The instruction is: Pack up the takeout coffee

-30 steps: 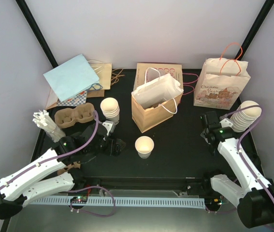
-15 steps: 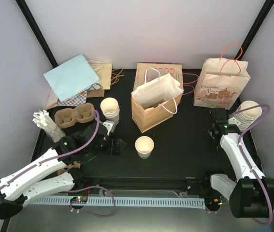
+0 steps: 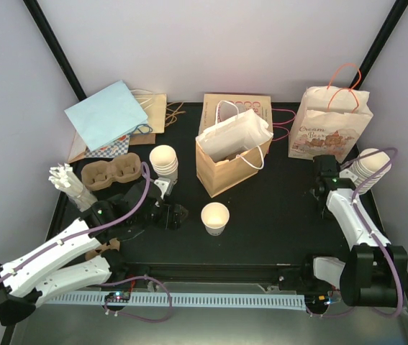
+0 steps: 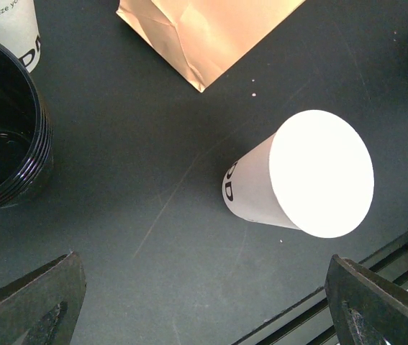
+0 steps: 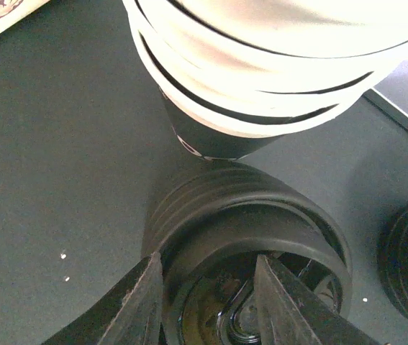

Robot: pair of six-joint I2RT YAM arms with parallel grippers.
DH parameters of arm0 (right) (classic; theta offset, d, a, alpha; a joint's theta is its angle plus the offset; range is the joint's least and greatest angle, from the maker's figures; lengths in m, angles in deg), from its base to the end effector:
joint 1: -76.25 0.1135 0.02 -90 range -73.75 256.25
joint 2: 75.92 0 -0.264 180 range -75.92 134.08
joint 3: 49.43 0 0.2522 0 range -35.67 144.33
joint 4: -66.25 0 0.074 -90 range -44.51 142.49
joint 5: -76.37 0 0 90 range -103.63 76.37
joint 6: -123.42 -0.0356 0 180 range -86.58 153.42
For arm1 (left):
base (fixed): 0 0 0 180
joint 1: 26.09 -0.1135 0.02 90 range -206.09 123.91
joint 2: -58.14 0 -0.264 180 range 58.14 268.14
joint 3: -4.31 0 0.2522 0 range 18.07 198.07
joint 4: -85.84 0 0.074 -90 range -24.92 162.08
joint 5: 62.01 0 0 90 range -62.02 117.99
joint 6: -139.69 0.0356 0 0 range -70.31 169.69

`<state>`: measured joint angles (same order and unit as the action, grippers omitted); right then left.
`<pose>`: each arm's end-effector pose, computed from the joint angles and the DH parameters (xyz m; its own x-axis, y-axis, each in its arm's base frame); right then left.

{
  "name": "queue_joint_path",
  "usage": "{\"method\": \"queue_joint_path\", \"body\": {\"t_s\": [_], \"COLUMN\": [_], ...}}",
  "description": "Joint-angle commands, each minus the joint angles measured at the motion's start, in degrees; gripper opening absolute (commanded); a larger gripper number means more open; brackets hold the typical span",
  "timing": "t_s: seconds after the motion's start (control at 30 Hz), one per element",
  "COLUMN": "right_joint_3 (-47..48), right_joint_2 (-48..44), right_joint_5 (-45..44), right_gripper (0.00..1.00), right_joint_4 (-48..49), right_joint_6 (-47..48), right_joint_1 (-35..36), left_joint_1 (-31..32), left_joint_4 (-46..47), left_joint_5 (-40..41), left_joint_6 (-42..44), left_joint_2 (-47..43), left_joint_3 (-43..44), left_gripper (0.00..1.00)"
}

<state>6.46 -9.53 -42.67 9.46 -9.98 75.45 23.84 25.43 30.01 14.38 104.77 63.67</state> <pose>0.2026 -0.0201 0.2125 -0.5330 0.6082 -0.5882 0.7788 0.6244 -0.0601 0.1030 -0.1205 0.2800 -0.8216 0.0794 -0.5645 0.3365 0.8668 -0.3679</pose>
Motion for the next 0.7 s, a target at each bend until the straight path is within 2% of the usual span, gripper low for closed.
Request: {"method": "queue_joint_path", "body": {"t_s": [0.0, 0.2, 0.37, 0.67], "right_joint_3": [0.4, -0.8, -2.6, -3.6], "right_joint_2": [2.4, 4.0, 2.7, 1.2], "right_joint_5": [-0.6, 0.4, 5.2, 10.1], "right_gripper": [0.37, 0.37, 0.37, 0.36], "right_joint_4": [2.8, 3.5, 4.2, 3.6], "right_joint_6": [1.2, 1.6, 2.1, 1.9], "right_joint_1": [-0.5, -0.4, -0.3, 3.6], "left_joint_1": [-0.4, -0.5, -0.6, -0.7], "left_joint_4": [1.1, 1.2, 1.6, 1.8], "left_joint_5": [-1.0, -1.0, -1.2, -1.4], "left_joint_6": [1.0, 1.0, 1.0, 1.1], "left_joint_2": [0.5, 0.5, 0.7, 1.1], "left_joint_3": [0.3, 0.1, -0.1, 0.2], "left_gripper": [0.94, 0.94, 0.94, 0.94]}}
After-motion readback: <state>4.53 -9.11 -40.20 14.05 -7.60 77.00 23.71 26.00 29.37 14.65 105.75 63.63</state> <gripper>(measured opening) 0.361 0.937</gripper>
